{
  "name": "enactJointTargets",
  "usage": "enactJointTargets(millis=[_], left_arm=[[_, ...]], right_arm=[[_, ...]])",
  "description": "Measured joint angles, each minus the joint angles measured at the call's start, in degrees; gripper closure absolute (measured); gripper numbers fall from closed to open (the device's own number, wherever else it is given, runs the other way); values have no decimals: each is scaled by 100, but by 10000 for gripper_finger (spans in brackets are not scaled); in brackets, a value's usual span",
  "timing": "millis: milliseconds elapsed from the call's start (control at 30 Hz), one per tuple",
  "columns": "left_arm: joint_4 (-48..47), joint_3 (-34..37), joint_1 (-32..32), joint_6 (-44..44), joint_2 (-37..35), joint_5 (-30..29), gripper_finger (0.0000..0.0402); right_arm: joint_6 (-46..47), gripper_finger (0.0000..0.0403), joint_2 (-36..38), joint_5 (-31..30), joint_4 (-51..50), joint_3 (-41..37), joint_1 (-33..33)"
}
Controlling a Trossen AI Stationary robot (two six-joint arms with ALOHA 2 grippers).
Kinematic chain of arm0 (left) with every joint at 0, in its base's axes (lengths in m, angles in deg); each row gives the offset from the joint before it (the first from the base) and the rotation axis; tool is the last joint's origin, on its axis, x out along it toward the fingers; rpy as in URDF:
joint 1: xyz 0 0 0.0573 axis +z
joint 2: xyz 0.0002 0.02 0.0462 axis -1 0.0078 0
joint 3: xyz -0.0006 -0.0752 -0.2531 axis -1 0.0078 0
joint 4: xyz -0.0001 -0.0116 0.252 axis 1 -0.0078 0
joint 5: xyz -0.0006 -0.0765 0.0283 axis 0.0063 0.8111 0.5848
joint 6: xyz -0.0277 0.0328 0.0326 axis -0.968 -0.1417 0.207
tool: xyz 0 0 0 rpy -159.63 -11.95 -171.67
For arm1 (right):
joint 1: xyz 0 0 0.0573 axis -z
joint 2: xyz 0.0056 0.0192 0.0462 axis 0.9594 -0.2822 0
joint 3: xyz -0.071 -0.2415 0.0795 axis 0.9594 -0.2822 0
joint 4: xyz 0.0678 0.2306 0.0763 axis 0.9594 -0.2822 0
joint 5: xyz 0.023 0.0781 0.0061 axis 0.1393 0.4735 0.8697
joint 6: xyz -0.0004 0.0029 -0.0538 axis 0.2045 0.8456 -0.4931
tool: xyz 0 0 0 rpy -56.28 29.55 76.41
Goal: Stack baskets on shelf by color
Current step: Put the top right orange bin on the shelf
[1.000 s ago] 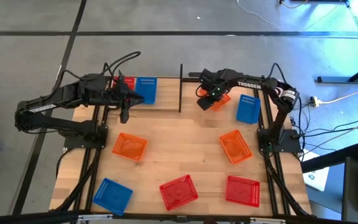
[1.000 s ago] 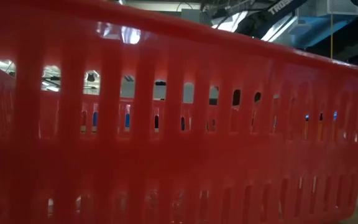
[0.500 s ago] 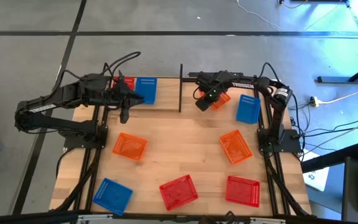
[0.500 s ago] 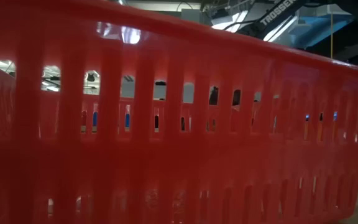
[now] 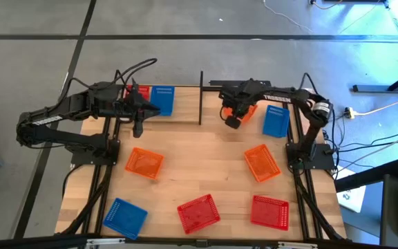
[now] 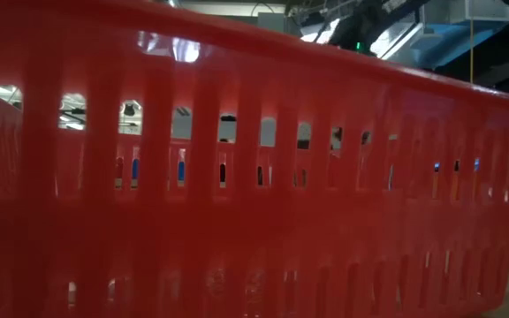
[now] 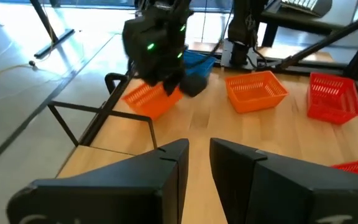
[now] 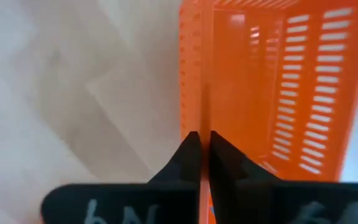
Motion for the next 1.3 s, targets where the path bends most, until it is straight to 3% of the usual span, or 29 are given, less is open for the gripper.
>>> enactJointTargets(millis=[233, 367, 533, 767, 867, 967, 1067, 1300], left_arm=[[-98, 0, 0, 380, 2, -59, 343], [-98, 0, 2, 592, 7, -61, 343], [-99, -4, 0, 1857, 58, -60, 343], [43, -9, 1, 3983, 244, 1, 343], [182, -9, 0, 3888, 335, -20, 343], [460, -9, 2, 3185, 450, -233, 343], [587, -8, 2, 2551, 516, -492, 343], [668, -7, 2, 2065, 533, -1129, 335]], right_arm=[[-317, 400, 595, -1518, -1085, 800, -1142], [-1173, 400, 735, -1840, -1038, 1421, -1879], [-2477, 400, 682, -1877, -926, 2184, -2563], [-4625, 401, 678, -1737, -966, 2493, -3080], [-4877, 401, 630, -2063, -961, 2495, -3175], [-4818, 401, 592, -2487, -1007, 2493, -3203], [-4804, 400, 571, -2514, -1005, 2495, -3209], [-4803, 399, 544, -2510, -979, 2495, -3212]])
